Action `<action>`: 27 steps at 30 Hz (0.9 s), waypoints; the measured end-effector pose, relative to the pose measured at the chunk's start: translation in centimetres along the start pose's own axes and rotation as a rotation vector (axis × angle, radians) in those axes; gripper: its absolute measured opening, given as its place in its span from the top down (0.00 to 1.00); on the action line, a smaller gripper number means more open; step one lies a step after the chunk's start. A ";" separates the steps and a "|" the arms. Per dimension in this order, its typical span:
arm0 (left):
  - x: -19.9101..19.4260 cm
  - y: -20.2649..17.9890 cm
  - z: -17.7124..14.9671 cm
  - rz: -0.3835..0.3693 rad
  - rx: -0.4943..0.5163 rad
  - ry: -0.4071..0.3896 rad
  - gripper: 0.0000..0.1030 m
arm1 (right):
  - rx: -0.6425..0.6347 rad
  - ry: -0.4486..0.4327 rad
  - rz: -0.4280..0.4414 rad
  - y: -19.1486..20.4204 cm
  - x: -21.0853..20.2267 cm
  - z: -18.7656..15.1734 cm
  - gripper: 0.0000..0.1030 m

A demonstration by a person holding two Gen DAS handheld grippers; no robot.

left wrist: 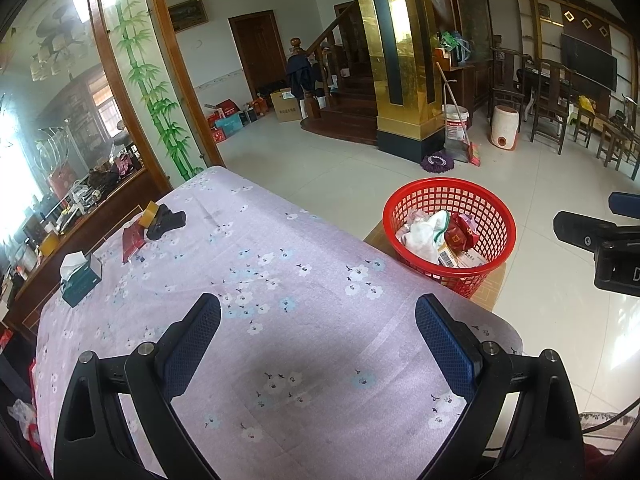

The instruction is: Collect trash

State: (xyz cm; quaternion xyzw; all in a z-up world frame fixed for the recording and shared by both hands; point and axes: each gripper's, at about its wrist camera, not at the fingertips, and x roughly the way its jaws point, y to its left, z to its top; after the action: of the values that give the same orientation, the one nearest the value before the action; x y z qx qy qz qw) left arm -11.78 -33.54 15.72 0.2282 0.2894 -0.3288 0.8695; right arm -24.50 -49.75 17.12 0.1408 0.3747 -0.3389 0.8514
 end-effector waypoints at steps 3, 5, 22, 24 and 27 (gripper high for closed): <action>0.0 0.0 0.0 0.000 -0.001 0.000 0.06 | 0.000 0.000 0.000 0.0 0.0 0.0 0.06; 0.0 0.1 0.0 0.000 -0.001 0.001 0.06 | 0.000 0.000 0.000 0.0 0.0 0.0 0.06; 1.9 8.3 -5.8 0.072 -0.259 0.185 0.06 | -0.138 0.100 0.108 6.1 3.8 -0.5 0.06; 2.0 11.1 -8.2 0.114 -0.343 0.241 0.06 | -0.186 0.131 0.156 8.5 4.7 -1.0 0.06; 1.4 14.9 -11.8 0.197 -0.437 0.301 0.06 | -0.261 0.178 0.234 12.4 6.0 -1.7 0.06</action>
State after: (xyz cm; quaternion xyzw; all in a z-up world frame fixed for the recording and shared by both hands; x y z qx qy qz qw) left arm -4.57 -17.07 9.27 0.1083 0.4558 -0.1351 0.8731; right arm -14.05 -42.67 11.38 0.1010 0.4702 -0.1725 0.8596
